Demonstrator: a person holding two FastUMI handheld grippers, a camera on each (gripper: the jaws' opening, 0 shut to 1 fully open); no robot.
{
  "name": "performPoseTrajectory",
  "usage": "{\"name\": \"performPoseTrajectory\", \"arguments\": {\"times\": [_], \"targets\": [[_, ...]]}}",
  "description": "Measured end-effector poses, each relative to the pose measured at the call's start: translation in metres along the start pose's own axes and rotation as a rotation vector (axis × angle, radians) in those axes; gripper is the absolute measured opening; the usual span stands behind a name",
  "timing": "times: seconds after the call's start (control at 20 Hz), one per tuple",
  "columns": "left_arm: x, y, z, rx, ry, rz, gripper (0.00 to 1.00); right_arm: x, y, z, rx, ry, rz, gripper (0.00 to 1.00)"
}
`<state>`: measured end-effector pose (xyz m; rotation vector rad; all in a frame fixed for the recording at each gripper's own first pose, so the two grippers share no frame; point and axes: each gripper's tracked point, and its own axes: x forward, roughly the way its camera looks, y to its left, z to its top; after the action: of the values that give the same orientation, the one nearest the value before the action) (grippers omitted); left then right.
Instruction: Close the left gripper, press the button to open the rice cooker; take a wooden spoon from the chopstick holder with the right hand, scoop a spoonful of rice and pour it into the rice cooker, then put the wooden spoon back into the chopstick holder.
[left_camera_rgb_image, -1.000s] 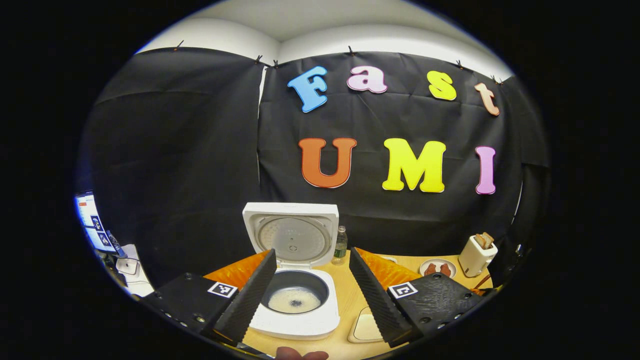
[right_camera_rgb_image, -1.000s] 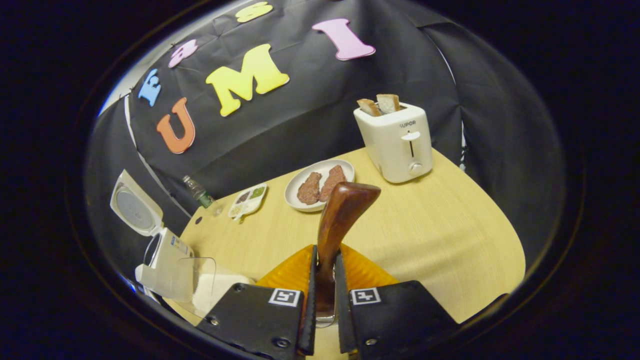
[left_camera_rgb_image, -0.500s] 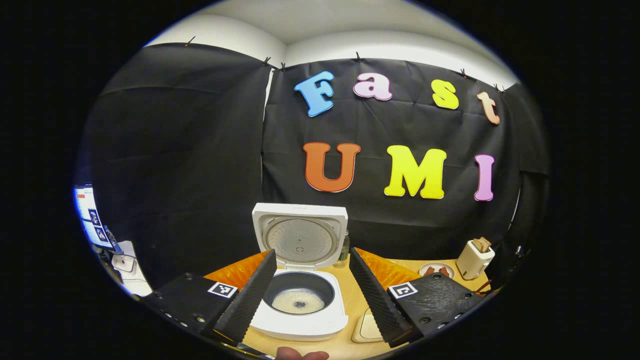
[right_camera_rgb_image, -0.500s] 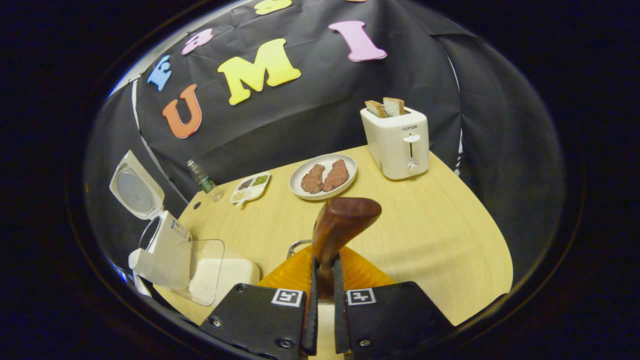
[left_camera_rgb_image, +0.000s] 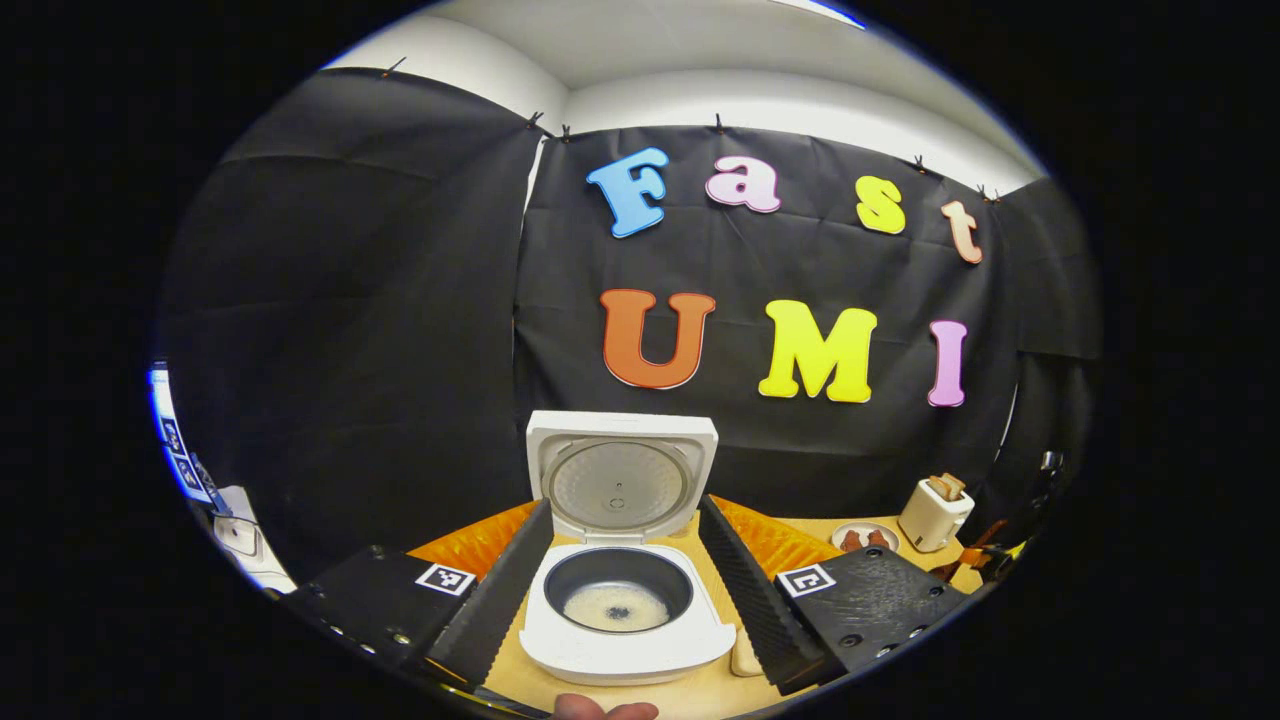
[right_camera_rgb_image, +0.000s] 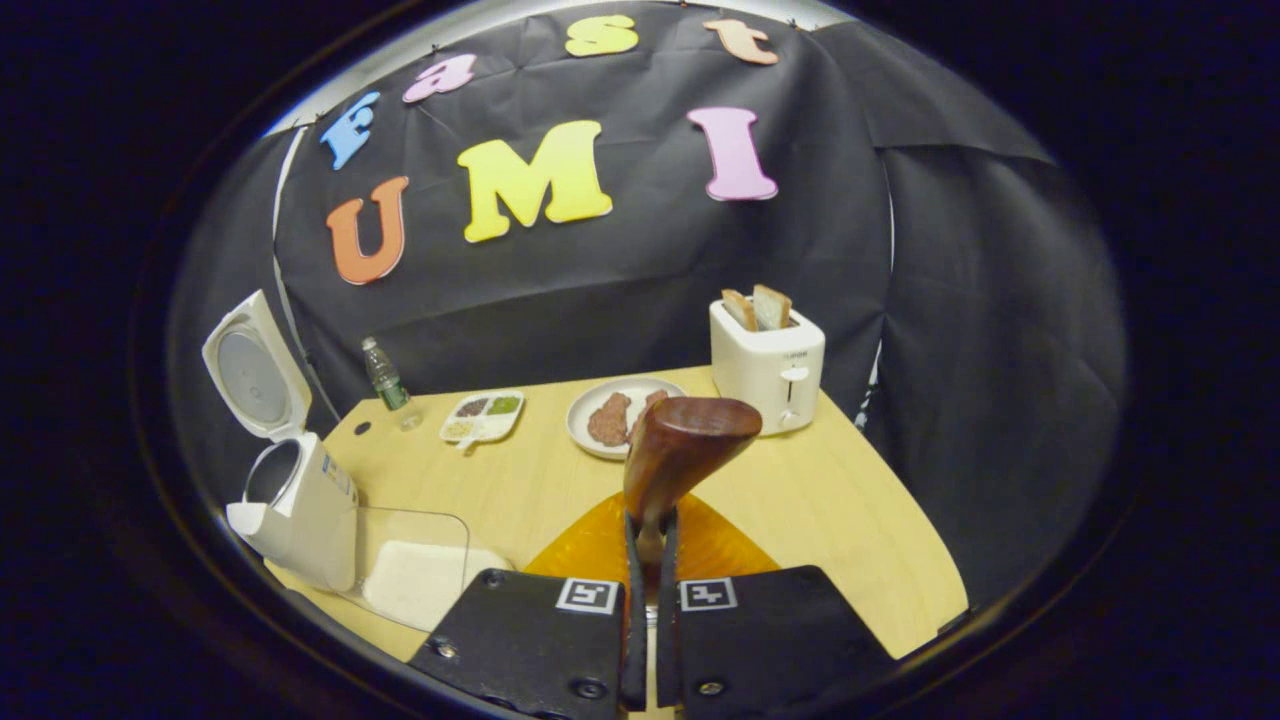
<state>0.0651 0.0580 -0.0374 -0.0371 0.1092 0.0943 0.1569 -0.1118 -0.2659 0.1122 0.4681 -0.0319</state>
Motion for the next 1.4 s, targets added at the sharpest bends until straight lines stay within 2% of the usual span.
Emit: {"name": "performPoseTrajectory", "arguments": {"times": [0.15, 0.3, 0.35, 0.4, 0.5, 0.65, 0.85, 0.95, 1.1, 1.4], "targets": [[0.001, 0.012, -0.006, 0.002, 0.006, -0.042, 0.94, -0.033, 0.047, 0.029, -0.031, -0.057, 0.049, 0.09], [-0.002, 0.025, -0.008, -0.013, 0.005, -0.053, 0.94, -0.050, 0.114, 0.029, -0.058, -0.072, 0.136, 0.09], [-0.003, 0.029, -0.009, -0.017, 0.003, -0.054, 0.84, -0.051, 0.133, 0.024, -0.075, -0.069, 0.158, 0.09], [-0.005, 0.035, -0.010, -0.022, 0.004, -0.051, 0.94, -0.049, 0.150, 0.013, -0.102, -0.056, 0.177, 0.09], [-0.010, 0.046, -0.014, -0.030, 0.015, -0.041, 0.94, -0.040, 0.178, -0.018, -0.159, -0.016, 0.204, 0.09], [-0.019, 0.068, -0.026, -0.025, 0.050, -0.003, 0.94, -0.020, 0.190, -0.059, -0.294, 0.016, 0.169, 0.09], [-0.034, 0.085, -0.048, -0.028, 0.097, 0.030, 0.94, -0.005, 0.195, -0.088, -0.485, 0.011, 0.096, 0.09], [-0.039, 0.093, -0.055, -0.040, 0.113, 0.050, 0.94, 0.001, 0.198, -0.105, -0.535, 0.034, 0.082, 0.09], [-0.042, 0.101, -0.062, -0.069, 0.135, 0.078, 0.94, 0.000, 0.211, -0.116, -0.530, 0.049, 0.102, 0.09], [-0.047, 0.111, -0.061, -0.072, 0.137, 0.106, 0.94, -0.006, 0.244, -0.136, -0.235, 0.171, 0.204, 0.09]]}}
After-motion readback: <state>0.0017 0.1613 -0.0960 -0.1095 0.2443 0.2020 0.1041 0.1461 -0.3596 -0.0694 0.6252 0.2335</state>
